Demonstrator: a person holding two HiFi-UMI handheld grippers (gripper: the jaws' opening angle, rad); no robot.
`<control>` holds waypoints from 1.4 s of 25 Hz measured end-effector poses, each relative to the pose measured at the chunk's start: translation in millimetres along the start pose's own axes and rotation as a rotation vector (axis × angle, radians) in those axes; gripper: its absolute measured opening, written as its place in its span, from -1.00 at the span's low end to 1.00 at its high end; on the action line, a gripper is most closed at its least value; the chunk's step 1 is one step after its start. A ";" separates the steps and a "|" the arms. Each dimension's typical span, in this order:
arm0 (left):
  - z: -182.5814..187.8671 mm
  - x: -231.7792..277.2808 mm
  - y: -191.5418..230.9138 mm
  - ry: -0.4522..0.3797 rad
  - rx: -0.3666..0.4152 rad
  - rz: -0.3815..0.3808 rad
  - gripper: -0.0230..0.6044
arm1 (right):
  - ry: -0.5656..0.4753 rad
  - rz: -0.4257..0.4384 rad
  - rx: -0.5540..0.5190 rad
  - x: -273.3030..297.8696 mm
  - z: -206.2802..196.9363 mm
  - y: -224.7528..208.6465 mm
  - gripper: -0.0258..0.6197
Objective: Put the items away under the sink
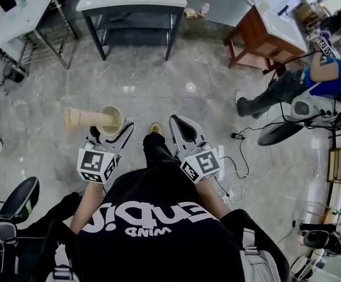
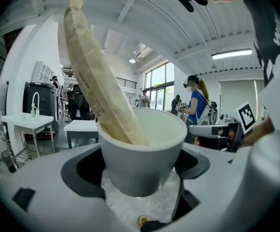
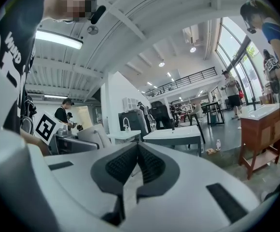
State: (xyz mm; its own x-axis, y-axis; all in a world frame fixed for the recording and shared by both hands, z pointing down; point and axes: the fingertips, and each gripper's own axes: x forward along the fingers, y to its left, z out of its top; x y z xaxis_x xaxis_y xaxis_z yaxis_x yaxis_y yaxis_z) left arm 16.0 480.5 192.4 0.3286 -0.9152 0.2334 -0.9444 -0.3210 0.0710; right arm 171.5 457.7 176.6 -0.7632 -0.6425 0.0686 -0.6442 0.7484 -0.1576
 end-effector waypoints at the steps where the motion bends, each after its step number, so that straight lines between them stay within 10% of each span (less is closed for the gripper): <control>1: 5.2 11.3 3.7 -0.001 0.008 -0.007 0.50 | 0.000 0.006 -0.004 8.2 4.0 -8.3 -0.86; 35: 83.0 305.7 157.4 -0.058 0.013 -0.009 0.50 | 0.008 0.021 -0.020 260.6 32.9 -239.2 -0.86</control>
State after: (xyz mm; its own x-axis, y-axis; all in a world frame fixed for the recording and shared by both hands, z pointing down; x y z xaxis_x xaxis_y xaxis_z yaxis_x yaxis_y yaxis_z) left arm -31.4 130.0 194.4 0.3375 -0.9247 0.1759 -0.9413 -0.3322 0.0600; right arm 128.4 105.8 199.8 -0.7770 -0.6253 0.0731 -0.6288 0.7650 -0.1390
